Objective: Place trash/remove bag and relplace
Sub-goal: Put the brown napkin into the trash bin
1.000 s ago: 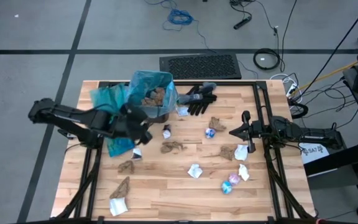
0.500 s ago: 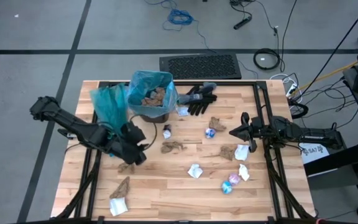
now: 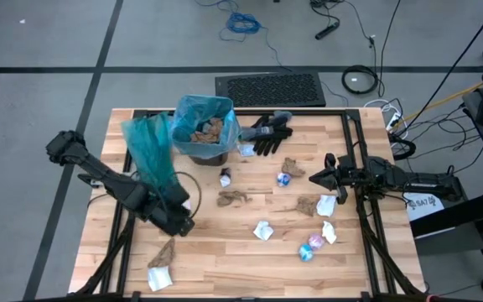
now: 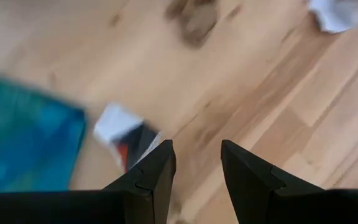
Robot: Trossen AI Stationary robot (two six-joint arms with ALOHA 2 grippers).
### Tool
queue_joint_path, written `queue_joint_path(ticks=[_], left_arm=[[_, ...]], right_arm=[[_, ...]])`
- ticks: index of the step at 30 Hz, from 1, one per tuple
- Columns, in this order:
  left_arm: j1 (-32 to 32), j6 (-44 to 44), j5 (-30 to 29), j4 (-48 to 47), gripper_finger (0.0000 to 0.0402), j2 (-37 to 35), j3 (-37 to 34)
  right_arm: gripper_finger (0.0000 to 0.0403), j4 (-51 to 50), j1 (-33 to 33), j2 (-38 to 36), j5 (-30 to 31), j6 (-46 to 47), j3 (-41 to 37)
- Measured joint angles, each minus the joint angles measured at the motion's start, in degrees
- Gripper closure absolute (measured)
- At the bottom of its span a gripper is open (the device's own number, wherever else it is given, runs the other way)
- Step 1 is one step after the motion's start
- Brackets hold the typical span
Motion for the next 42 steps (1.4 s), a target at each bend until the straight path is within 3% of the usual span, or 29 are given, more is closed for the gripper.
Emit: queue_joint_path(ticks=[3, 14, 19, 31, 42], left_arm=[[-2.01, -6.19, 0.07, -2.45, 0.0267, 0.50, 0.00], [-1.92, -3.06, -1.40, -2.07, 0.0268, 3.29, 0.02], [-0.19, -7.74, -1.31, -2.72, 0.0266, 4.07, 0.02], [2.38, -7.40, 3.21, -3.84, 0.0195, 4.15, 0.02], [-2.32, -14.80, 6.05, -3.21, 0.0192, 5.41, -1.90]], right_arm=[[0.0403, 0.01, 0.00, 0.00, -0.01, 0.14, 0.00], [0.0403, -0.01, 0.00, 0.02, 0.01, 0.16, 0.00], [0.0403, -0.01, 0.00, 0.02, 0.00, 0.18, 0.00], [0.0403, -0.01, 0.00, 0.02, -0.01, 0.20, 0.00], [0.0403, -0.01, 0.00, 0.02, -0.21, 0.38, 0.00]])
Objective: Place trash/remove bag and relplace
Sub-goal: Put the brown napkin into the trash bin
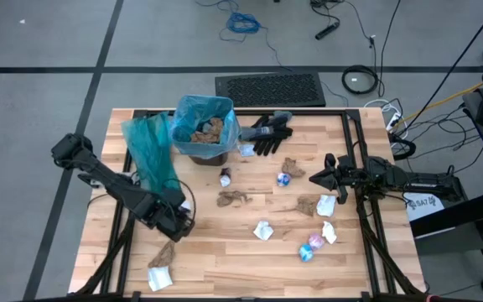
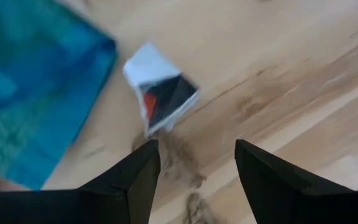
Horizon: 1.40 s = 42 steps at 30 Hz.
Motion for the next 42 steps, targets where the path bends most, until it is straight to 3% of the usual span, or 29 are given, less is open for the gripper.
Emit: queue_joint_path(ticks=[8, 18, 28, 32, 38, 42], left_arm=[[-8.98, -14.06, -0.92, -0.13, 0.0192, 0.07, -2.55], [-9.51, -14.17, 2.80, 3.37, 0.0192, 0.07, -8.21], [-7.44, -12.06, 0.16, 11.79, 0.0195, 0.11, -14.16], [-5.07, -8.85, 0.15, 13.14, 0.0235, 0.70, -14.27], [-3.01, -5.14, -0.04, 14.73, 0.0378, 0.83, -14.29], [-2.97, -5.03, -0.08, 17.29, 0.0394, 0.83, -14.27]], right_arm=[[0.0403, 0.02, 0.00, 0.00, -0.13, 0.87, 0.00], [0.0403, 0.04, 0.00, 0.00, -0.11, 1.32, 0.00], [0.0403, 0.02, 0.00, 0.00, -0.07, 1.32, 0.00], [0.0403, 0.02, 0.00, 0.00, -0.07, 1.32, 0.00], [0.0403, 0.02, 0.00, 0.00, -0.07, 1.42, 0.00], [0.0403, 0.04, 0.00, 0.17, -0.10, 6.15, 0.00]])
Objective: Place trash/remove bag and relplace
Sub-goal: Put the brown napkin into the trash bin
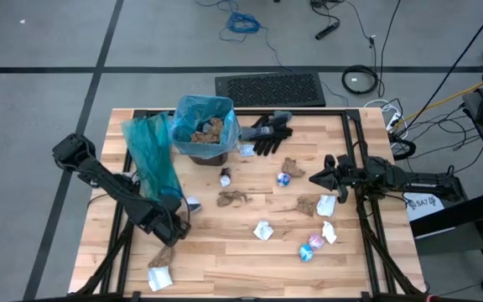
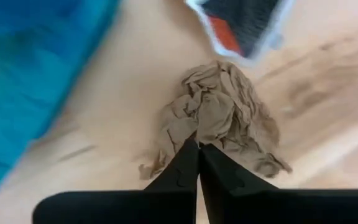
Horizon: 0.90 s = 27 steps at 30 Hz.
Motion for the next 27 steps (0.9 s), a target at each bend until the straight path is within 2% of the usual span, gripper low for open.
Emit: queue_joint_path(ticks=[3, 9, 14, 22, 27], left_arm=[[0.00, 0.50, -0.23, 1.83, 0.0398, 0.00, 0.91], [0.00, 4.04, -3.98, 1.62, 0.0400, 0.00, 5.19], [0.00, 8.08, -7.24, -0.35, 0.0400, 0.00, 9.51], [1.40, 11.12, -12.09, -18.00, 0.0401, 0.00, 20.26], [4.67, 16.24, -14.63, -28.57, 0.0401, -0.02, 27.94]], right_arm=[[0.0403, -0.01, 0.06, 1.17, -0.09, 4.04, 0.00], [0.0403, -0.11, 2.88, 7.34, 0.67, 4.68, 0.00], [0.0403, -0.94, 7.26, 14.66, 6.22, 5.83, 0.00], [0.0403, -0.40, 15.80, 24.59, 15.28, 11.22, 0.10], [0.0403, -7.55, 21.26, 30.19, 19.38, 17.01, 4.18]])
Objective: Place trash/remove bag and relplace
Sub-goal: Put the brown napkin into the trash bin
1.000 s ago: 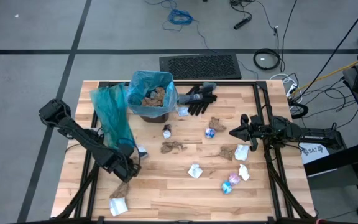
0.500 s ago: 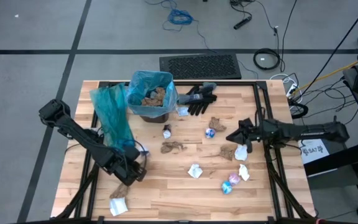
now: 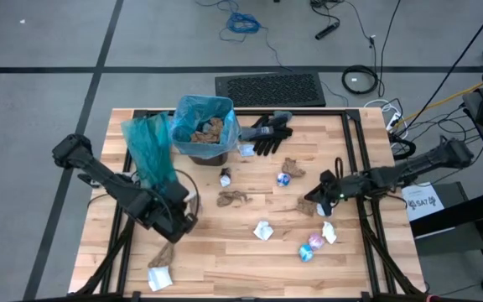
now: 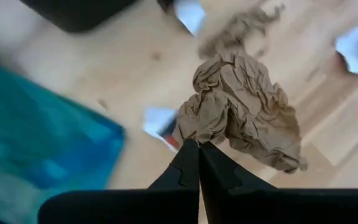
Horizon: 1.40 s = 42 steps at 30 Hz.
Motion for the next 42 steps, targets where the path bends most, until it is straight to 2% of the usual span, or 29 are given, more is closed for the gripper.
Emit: queue_joint_path(ticks=[4, 7, 13, 17, 23, 25, 27, 29, 31, 35, 42], left_arm=[[2.99, 5.33, -3.13, -6.40, 0.0401, -0.03, 6.64], [4.35, 9.14, -7.59, -10.12, 0.0401, -0.64, 12.27], [7.46, 18.19, -19.21, -12.33, 0.0401, -3.46, 21.34], [12.73, 25.80, -23.12, -12.32, 0.0401, -5.27, 22.89], [26.06, 42.50, -23.63, -8.69, 0.0401, -5.75, 22.87], [31.91, 51.92, -20.85, -2.97, 0.0401, -5.75, 22.87], [38.15, 63.44, -12.63, 4.31, 0.0401, -5.40, 22.87], [44.38, 70.48, -2.75, 9.54, 0.0401, -5.12, 22.85], [49.85, 72.57, 4.82, 10.83, 0.0401, -5.07, 22.83], [57.97, 72.31, 12.57, 8.47, 0.0396, -5.25, 22.84], [61.96, 70.60, 17.70, 8.75, 0.0347, -4.96, 21.56]], right_arm=[[0.0403, -9.21, 3.84, 5.32, 2.63, 3.74, 6.76], [0.0403, -14.05, 6.47, 10.27, 4.67, 4.55, 12.22], [0.0403, -15.54, 10.53, 20.67, 8.65, 2.46, 20.72], [0.0403, -15.08, 11.70, 26.26, 9.64, 2.33, 23.66], [0.0403, -8.83, 13.06, 31.77, 9.48, 5.69, 24.13], [0.0403, -7.12, 13.31, 32.80, 9.46, 5.76, 24.13], [0.0403, -5.73, 13.26, 33.45, 9.46, 6.51, 24.13], [0.0403, -4.65, 13.14, 33.66, 10.93, 8.01, 24.13], [0.0403, -4.15, 13.14, 33.78, 13.55, 9.45, 24.13], [0.0403, -2.36, 13.12, 33.80, 18.13, 6.84, 24.13], [0.0403, -1.89, 12.01, 33.80, 19.65, 0.67, 24.13]])
